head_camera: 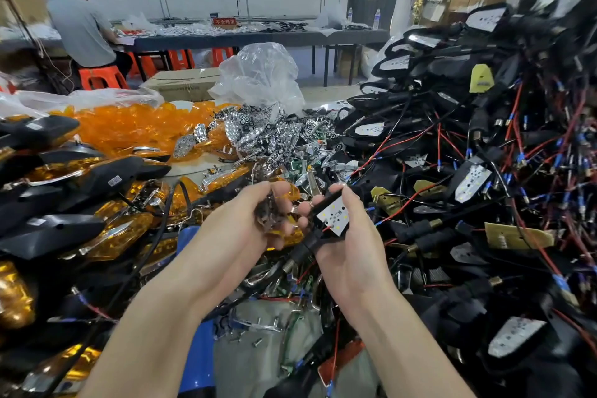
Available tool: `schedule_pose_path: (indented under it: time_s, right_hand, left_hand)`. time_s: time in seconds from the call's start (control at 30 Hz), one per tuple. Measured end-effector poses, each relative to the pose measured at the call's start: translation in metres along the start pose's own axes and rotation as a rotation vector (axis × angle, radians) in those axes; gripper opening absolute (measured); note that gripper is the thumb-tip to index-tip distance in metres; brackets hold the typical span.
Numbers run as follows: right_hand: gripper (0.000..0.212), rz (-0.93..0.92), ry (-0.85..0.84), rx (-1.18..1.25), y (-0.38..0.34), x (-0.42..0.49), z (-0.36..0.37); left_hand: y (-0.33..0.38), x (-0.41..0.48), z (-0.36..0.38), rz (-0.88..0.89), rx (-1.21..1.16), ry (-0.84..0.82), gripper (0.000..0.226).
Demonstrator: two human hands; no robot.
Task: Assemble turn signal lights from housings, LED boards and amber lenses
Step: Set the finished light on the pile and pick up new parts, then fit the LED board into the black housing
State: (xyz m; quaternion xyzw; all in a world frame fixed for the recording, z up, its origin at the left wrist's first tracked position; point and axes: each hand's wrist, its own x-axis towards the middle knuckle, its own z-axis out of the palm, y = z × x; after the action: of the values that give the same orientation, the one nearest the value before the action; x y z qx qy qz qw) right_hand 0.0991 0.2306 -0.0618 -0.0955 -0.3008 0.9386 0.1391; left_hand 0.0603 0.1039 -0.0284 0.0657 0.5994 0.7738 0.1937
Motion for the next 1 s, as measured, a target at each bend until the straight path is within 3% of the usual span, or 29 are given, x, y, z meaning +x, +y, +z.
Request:
schedule_pose_path:
  time_s: [0.1,0.2,0.37,0.47,0.63,0.83,1.0]
  right_hand:
    - [0.021,-0.006,0.019,-0.015,0.000,0.000,0.000]
    - [0.020,-0.013,0.041,-0.002,-0.002,0.000,0.001]
    - [0.019,-0.012,0.050,0.018,-0.003,-0.001,0.002]
    - [0.018,-0.006,0.061,0.036,-0.004,-0.001,0.003]
    - [0.017,-0.016,0.061,0.015,-0.003,-0.002,0.000]
    - [0.017,-0.020,0.049,-0.003,-0.005,-0.004,0.001]
    - [0.018,-0.028,0.044,-0.036,-0.004,-0.004,0.000]
  left_hand:
    - [-0.003,-0.004,-0.005,0.131,0.124,-0.044,0.027]
    - [-0.003,-0.006,-0.011,0.185,0.272,0.056,0.017]
    - [-0.001,0.006,0.004,0.047,0.023,0.142,0.031]
    - [-0.002,0.004,-0.002,0.070,0.003,0.045,0.032]
    - [0.004,-0.014,-0.015,0.245,0.542,-0.133,0.043]
    - [0.013,-0.023,-0.007,0.307,0.524,-0.232,0.041]
    - [0.009,-0.020,-0.003,0.322,0.615,-0.216,0.044]
